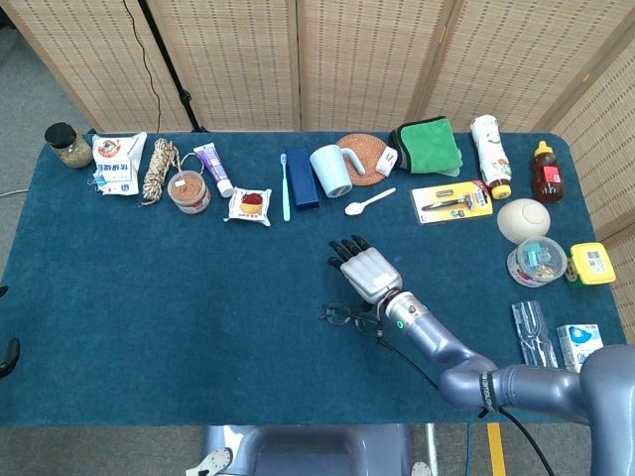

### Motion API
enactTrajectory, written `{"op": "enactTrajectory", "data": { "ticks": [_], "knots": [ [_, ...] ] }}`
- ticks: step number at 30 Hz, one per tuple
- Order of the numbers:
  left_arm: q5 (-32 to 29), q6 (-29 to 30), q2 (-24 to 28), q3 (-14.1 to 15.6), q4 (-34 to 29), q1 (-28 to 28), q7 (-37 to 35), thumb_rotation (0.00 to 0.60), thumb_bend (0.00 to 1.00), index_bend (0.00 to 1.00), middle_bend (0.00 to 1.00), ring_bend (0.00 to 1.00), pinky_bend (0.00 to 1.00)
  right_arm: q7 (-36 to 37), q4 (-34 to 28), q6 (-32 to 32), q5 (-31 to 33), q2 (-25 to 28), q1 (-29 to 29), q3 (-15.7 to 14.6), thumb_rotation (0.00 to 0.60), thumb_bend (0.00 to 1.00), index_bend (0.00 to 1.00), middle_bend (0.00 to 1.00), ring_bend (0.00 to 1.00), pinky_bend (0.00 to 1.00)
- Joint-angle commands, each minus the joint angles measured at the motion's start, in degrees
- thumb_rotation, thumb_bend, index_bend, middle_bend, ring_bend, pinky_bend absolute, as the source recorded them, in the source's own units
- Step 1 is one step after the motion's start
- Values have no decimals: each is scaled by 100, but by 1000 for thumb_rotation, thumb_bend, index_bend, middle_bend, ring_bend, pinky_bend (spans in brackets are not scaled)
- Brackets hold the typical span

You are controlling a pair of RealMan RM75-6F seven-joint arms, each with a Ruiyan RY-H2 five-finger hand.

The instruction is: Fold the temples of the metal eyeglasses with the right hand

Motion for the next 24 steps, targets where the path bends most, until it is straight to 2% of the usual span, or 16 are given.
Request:
{"op": "enactTrajectory", "data": {
  "ticks": [1, 11, 16, 21, 24],
  "knots": [
    [13, -1, 7, 1, -17, -7, 8, 561, 454, 110, 0, 0, 0, 133, -340, 244, -27, 304, -210, 51, 600, 86, 169, 8, 0, 0],
    [-12, -46, -22, -14, 25, -46, 14, 559, 454, 110, 0, 0, 0, 523, -1084, 1321, -412, 950, -1056, 20, 600, 86, 203, 29, 0, 0],
    [26, 28, -118, -45, 109, -54, 58, 561, 455, 112, 0, 0, 0, 558, -1166, 2183, -858, 1051, -1608, -102, 600, 85, 234, 59, 0, 0],
    [104, 186, -247, -88, 233, -34, 8, 561, 455, 119, 0, 0, 0, 682, -1310, 2700, -999, 1170, -2091, -177, 600, 85, 235, 63, 0, 0],
    [139, 317, -368, -119, 352, -3, -37, 562, 455, 119, 0, 0, 0, 765, -1402, 3100, -1113, 1306, -2509, -328, 600, 84, 231, 64, 0, 0]
  ]
}}
